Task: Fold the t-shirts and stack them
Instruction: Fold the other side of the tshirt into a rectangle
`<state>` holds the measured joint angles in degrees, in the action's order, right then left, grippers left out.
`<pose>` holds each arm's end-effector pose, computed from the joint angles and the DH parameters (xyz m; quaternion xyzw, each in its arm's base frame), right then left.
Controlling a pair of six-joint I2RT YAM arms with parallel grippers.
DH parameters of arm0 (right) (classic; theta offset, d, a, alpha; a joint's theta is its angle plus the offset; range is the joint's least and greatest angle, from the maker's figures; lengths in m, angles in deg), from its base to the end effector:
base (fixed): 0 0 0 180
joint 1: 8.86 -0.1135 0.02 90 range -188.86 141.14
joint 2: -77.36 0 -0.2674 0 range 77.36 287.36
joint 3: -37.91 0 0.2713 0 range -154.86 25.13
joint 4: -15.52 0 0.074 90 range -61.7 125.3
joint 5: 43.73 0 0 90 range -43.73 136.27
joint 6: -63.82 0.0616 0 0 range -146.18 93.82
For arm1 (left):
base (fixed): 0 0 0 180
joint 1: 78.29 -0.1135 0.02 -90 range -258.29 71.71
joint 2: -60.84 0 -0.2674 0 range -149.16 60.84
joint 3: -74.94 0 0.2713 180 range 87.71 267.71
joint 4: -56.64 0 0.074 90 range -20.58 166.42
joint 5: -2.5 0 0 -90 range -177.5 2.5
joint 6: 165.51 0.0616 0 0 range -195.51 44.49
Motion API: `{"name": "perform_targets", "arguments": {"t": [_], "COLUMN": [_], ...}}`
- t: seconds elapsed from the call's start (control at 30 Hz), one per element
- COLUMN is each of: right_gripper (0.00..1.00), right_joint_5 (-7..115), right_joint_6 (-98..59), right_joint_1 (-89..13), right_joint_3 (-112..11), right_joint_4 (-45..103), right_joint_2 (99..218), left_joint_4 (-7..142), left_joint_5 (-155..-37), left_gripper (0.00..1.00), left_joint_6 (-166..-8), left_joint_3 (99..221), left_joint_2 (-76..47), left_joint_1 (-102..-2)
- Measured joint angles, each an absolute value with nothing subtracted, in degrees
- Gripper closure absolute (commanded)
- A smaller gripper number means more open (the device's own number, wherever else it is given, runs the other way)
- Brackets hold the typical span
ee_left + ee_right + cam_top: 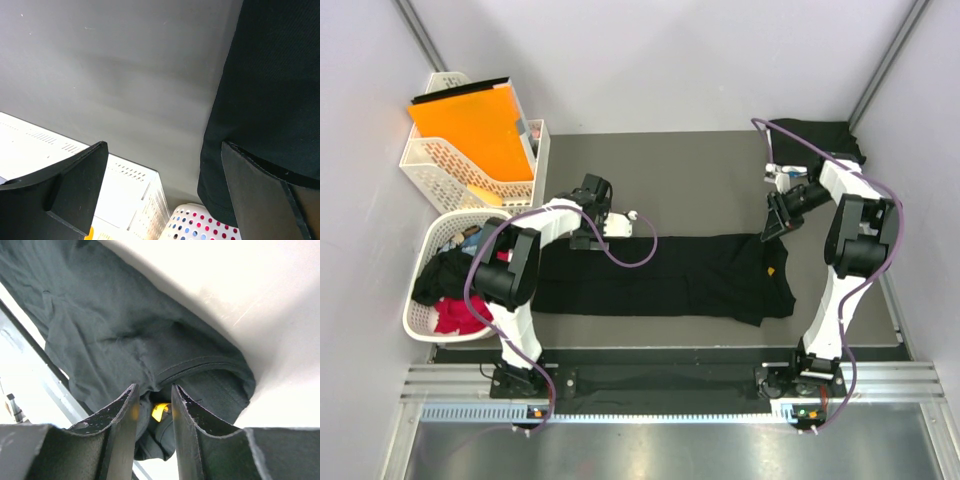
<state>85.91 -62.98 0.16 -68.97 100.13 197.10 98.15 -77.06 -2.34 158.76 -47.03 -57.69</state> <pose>0.4026 -0.0241 0.1649 -0.2039 0.9166 0.3355 0.0753 0.3835 -0.1322 0.1349 0.6973 0.6793 0.1731 0.1496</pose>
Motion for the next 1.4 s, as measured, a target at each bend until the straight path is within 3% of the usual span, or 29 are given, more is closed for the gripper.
{"name": "perform_targets", "arguments": {"t": [0.13, 0.57, 1.4], "right_gripper": [0.7, 1.0, 1.0], "right_joint_5": [85.8, 85.8, 78.8], "right_joint_6": [-62.4, -60.7, -61.7], "right_joint_1": [0.2, -0.4, 0.2], "right_joint_3": [-69.0, -68.8, -66.3], "right_joint_4": [98.8, 95.7, 94.7], "right_joint_2": [197.1, 197.3, 197.2], "left_joint_4": [98.1, 98.5, 98.8], "left_joint_5": [-77.0, -76.6, -76.4], "left_gripper": [0.01, 0.01, 0.01], "left_joint_6": [-2.3, -2.3, -2.4], "left_joint_3": [158.8, 159.3, 159.6], "left_joint_2": [-47.1, -47.5, -47.8], "left_joint_1": [-57.6, -57.5, -57.4]}}
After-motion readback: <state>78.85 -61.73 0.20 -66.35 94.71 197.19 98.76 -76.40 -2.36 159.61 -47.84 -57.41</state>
